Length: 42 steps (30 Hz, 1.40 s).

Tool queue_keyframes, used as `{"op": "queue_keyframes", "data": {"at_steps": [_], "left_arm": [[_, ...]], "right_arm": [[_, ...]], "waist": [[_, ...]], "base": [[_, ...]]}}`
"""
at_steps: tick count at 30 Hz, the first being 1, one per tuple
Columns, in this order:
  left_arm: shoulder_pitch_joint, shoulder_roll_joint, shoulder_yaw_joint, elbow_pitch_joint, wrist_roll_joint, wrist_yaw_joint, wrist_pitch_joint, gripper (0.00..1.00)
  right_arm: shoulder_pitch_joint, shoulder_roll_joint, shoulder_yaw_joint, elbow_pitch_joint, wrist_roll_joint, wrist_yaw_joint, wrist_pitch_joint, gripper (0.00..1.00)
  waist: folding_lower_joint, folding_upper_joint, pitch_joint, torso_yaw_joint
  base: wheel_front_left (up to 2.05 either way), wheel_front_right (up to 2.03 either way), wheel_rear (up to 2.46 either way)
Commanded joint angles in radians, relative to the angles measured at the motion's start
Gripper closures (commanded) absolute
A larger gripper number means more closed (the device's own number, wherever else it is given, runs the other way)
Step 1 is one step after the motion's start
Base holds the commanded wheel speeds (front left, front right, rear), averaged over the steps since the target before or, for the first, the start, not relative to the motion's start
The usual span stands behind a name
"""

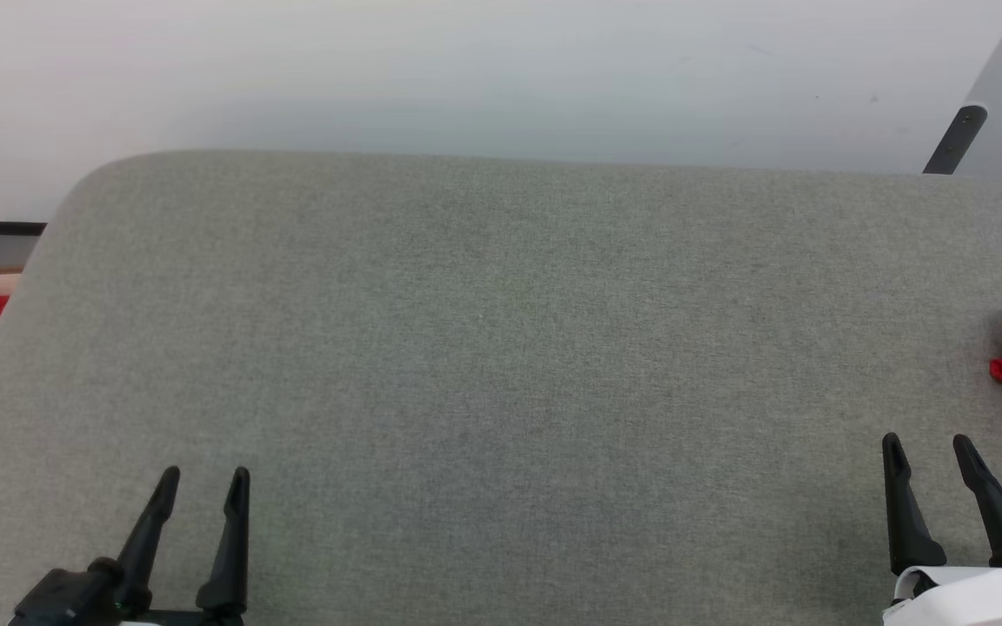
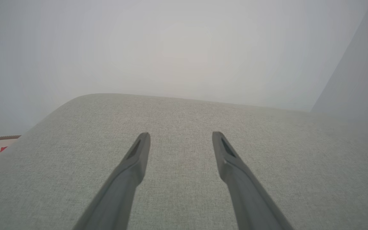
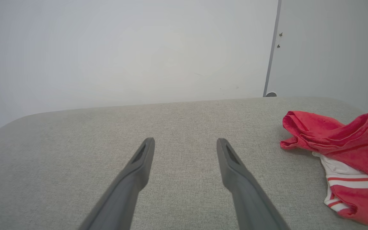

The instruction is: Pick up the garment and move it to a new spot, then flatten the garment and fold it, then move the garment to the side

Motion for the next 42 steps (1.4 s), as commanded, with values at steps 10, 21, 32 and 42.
{"op": "queue_keyframes", "data": {"at_steps": [10, 21, 32, 42], "left_arm": [[-0.011, -0.004, 0.003, 0.009, 0.001, 0.002, 0.001, 0.00], [-0.015, -0.008, 0.011, 0.016, -0.001, 0.002, 0.001, 0.00], [0.000, -0.035, -0.001, 0.054, -0.033, 0.000, 0.006, 1.00], [-0.029, -0.052, 0.005, 0.077, -0.205, 0.001, 0.049, 1.00]], "right_arm": [[-0.003, 0.002, 0.008, 0.008, 0.005, -0.001, -0.016, 0.00], [-0.011, 0.002, 0.011, 0.017, 0.010, -0.001, -0.024, 0.00], [0.001, 0.007, 0.020, 0.067, 0.040, 0.000, -0.022, 1.00], [-0.025, 0.001, 0.024, 0.103, 0.232, 0.000, -0.004, 1.00]], "waist": [[0.0000, -0.0001, 0.000, 0.000], [0.0000, -0.0001, 0.002, 0.001], [0.0000, -0.0001, 0.004, -0.001], [0.0000, -0.0001, -0.003, -0.006]], "base": [[0.00, 0.00, 0.00], [0.00, 0.00, 0.00], [0.00, 0.00, 0.00], [0.00, 0.00, 0.00]]}}
